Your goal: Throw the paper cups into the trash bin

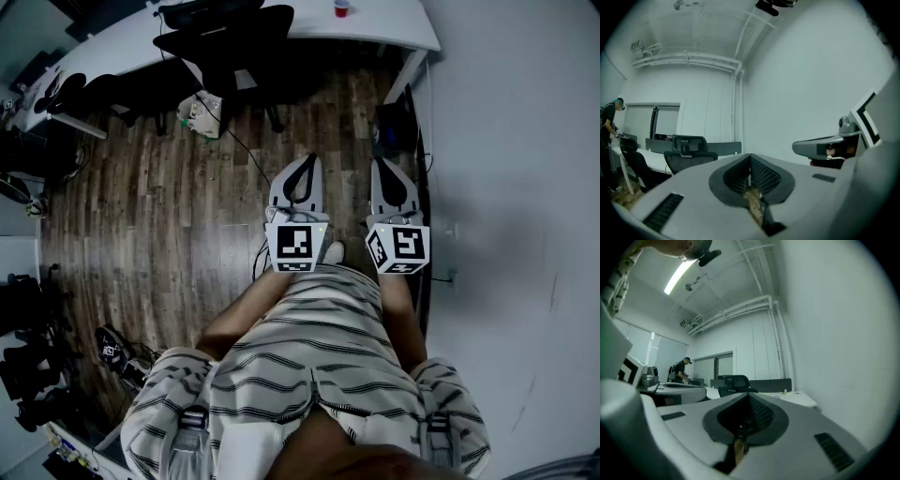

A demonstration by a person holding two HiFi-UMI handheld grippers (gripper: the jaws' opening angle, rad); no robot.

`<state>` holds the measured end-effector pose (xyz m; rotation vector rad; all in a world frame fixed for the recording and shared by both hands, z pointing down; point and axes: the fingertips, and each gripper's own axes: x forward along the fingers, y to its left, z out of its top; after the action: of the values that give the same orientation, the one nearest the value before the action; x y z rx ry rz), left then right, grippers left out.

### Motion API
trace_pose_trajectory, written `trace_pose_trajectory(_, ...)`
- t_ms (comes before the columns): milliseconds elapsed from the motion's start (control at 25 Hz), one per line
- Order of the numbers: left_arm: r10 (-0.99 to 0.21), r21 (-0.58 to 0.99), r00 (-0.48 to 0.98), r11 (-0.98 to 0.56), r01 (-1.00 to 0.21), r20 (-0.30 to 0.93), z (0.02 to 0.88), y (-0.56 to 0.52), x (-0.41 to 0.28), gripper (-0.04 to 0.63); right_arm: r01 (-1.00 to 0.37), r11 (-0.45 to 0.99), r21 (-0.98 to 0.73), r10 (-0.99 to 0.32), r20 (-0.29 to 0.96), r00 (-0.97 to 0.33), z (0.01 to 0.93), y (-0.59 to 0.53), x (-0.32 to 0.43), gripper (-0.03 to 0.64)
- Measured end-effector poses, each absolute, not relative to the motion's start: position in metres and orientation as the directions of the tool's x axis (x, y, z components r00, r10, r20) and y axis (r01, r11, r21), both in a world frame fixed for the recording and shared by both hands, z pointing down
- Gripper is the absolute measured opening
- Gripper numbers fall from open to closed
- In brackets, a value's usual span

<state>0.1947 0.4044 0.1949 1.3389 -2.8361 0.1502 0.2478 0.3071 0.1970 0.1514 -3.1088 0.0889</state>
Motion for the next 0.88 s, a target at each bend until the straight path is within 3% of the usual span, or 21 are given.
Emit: trace_pose_trajectory(880, -0.722, -0.108, -0.685, 0.677, -0.728, 0.092, 0.219, 0.346, 0.187, 0.023, -0.037, 0.996, -0.081, -0.035, 0.023, -0.999, 0.216, 0.244, 0.240, 0.009)
